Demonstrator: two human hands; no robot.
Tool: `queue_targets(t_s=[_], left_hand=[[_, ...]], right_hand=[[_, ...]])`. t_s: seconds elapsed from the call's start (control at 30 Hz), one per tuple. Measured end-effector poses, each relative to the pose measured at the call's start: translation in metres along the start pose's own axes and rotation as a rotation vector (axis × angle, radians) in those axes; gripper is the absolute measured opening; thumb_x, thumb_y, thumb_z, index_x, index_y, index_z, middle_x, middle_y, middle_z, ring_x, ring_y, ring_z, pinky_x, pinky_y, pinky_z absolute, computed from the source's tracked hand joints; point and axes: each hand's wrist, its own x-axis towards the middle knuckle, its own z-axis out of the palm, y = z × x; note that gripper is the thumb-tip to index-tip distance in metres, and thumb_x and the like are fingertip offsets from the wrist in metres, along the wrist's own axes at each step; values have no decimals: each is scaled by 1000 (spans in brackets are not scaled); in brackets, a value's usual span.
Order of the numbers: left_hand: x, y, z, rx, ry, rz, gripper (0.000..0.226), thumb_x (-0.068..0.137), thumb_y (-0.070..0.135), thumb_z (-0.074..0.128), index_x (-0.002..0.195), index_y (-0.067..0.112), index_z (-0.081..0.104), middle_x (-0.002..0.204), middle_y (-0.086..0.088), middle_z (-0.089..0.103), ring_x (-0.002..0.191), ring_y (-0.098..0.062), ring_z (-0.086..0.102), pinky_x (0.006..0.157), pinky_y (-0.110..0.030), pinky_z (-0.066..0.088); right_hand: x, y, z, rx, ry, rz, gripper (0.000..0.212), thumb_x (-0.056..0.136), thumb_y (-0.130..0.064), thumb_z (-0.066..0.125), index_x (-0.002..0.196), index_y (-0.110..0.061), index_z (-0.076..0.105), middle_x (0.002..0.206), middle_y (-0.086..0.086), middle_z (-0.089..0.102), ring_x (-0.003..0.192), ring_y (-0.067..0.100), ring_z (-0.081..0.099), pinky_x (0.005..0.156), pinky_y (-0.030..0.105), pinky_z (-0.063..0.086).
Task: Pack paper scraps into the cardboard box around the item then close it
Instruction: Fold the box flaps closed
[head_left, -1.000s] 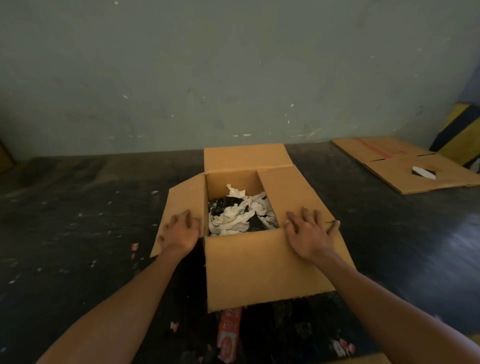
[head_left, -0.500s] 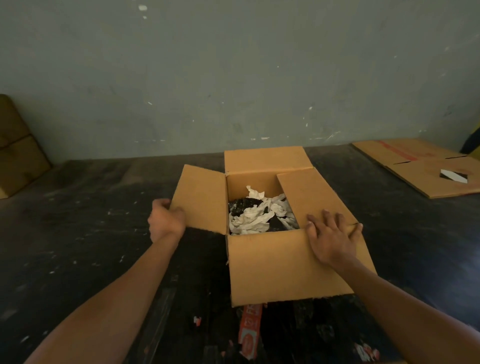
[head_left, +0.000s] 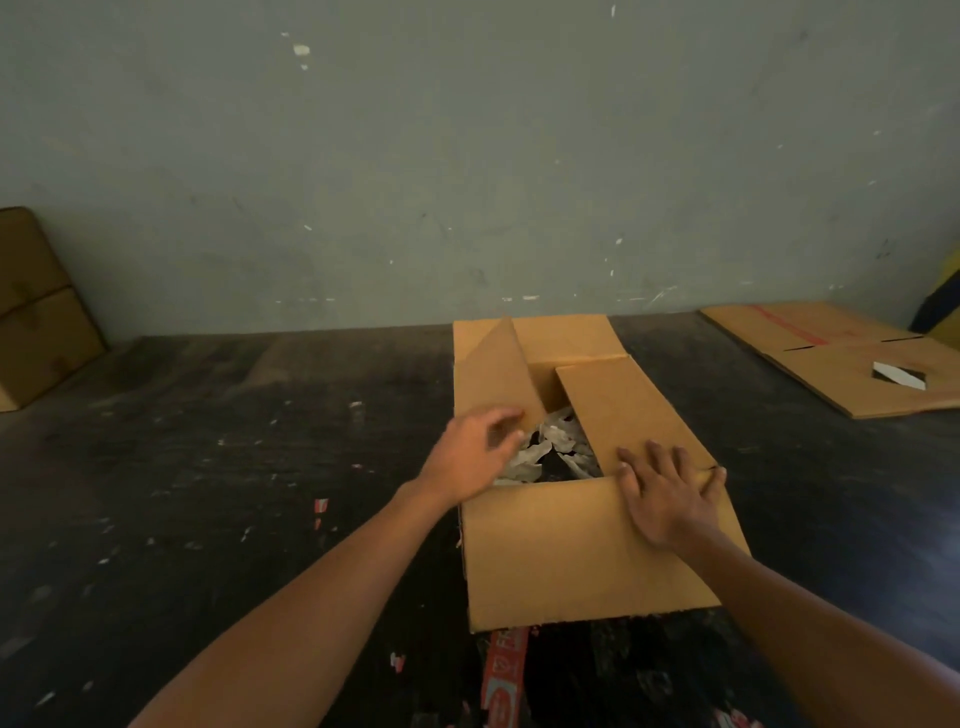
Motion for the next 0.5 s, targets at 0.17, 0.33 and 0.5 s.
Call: queue_targets(t_s=[0.17,0.33,0.5], left_hand=[[-11,-41,14,179,-234,-69,37,100,34,44,137,37,49,153,13,36,145,-12,22,117,-57,19],[-8,-74,16,29,-166,-264,38,103,42,32,139,49,42,164,-2,10,150,-24,-7,120,-51,-6],[-1,-67,21,-256,-133,-459,39,103,42,33,141,53,35,159,-6,23,145,-28,22,118,-51,20]], right_hand=[[1,13,-6,5,-58,-81,54,95,-60,9,148,-46,13,161,-5,6,148,23,-4,111,65,-9],[-2,50,-11,14,-84,-247,51,97,-58,15,146,-49,14,161,-11,9,148,16,-2,117,55,-3],[-4,86,-29,154,-140,-321,65,97,-12,44,144,-50,18,161,-12,5,147,11,-5,118,42,1]])
